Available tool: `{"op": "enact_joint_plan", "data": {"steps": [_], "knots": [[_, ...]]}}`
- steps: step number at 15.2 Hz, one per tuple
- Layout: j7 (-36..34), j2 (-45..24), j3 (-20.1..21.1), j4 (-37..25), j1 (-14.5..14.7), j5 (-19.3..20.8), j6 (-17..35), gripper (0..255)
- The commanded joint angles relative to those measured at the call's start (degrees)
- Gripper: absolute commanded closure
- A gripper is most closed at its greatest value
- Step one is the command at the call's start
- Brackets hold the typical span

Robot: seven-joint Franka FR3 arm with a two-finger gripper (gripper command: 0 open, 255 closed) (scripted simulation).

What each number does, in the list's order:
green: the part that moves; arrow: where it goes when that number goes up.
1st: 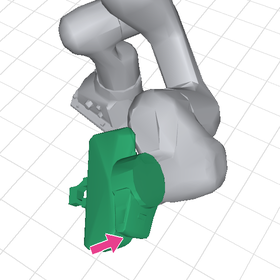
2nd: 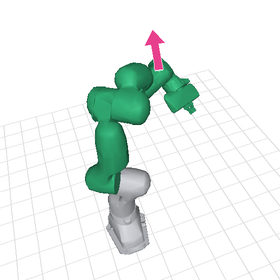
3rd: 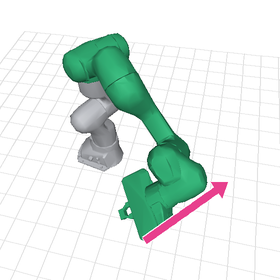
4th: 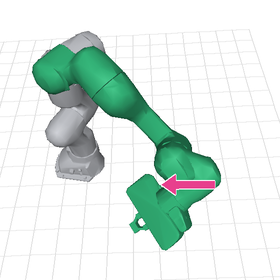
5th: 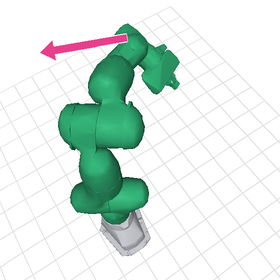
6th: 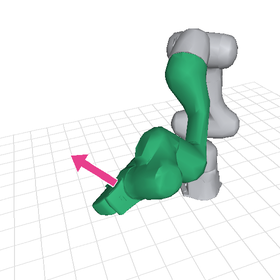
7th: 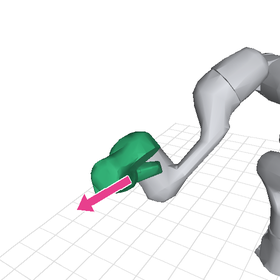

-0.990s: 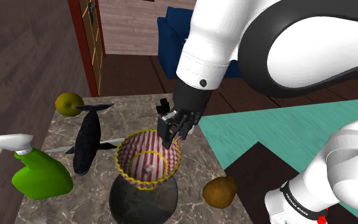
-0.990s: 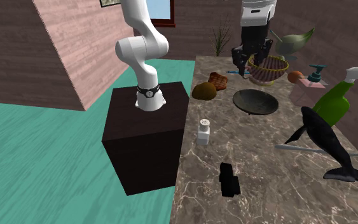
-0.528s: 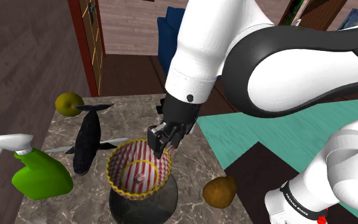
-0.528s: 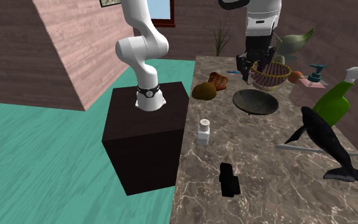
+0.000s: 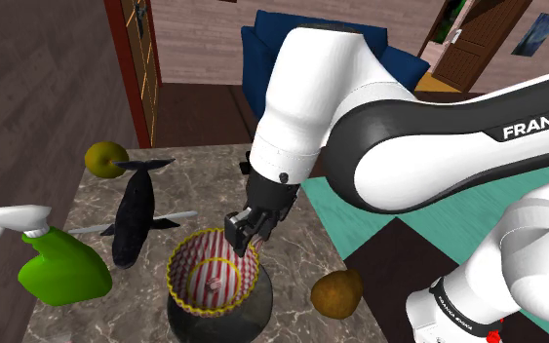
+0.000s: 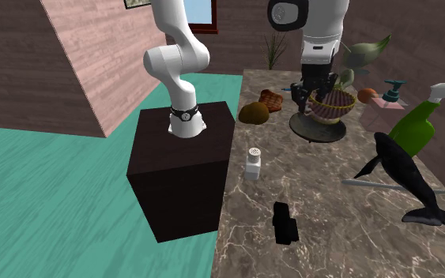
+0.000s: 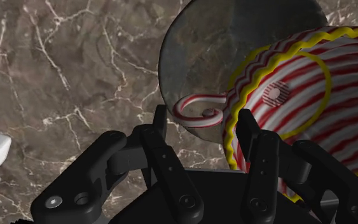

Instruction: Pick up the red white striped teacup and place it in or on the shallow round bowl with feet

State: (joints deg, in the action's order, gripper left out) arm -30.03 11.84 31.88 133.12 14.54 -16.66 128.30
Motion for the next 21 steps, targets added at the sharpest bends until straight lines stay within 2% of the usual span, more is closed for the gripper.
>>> {"op": "enact_joint_plan", "data": {"steps": [1,4,11,12,17,21], "knots": [[0.0,-0.6,0.3,1.0,0.0,0.0,1.7,255],[-0.1,-1.9,0.6,2.2,0.0,0.3,4.1,255],[-0.1,-1.9,0.6,2.2,0.0,0.3,4.1,255],[-0.1,-1.9,0.6,2.2,0.0,0.3,4.1,0],[-0.1,-1.9,0.6,2.2,0.0,0.3,4.1,0],[1.1,2.9,-1.3,-1.1,-0.1,-0.9,-3.9,0]]}}
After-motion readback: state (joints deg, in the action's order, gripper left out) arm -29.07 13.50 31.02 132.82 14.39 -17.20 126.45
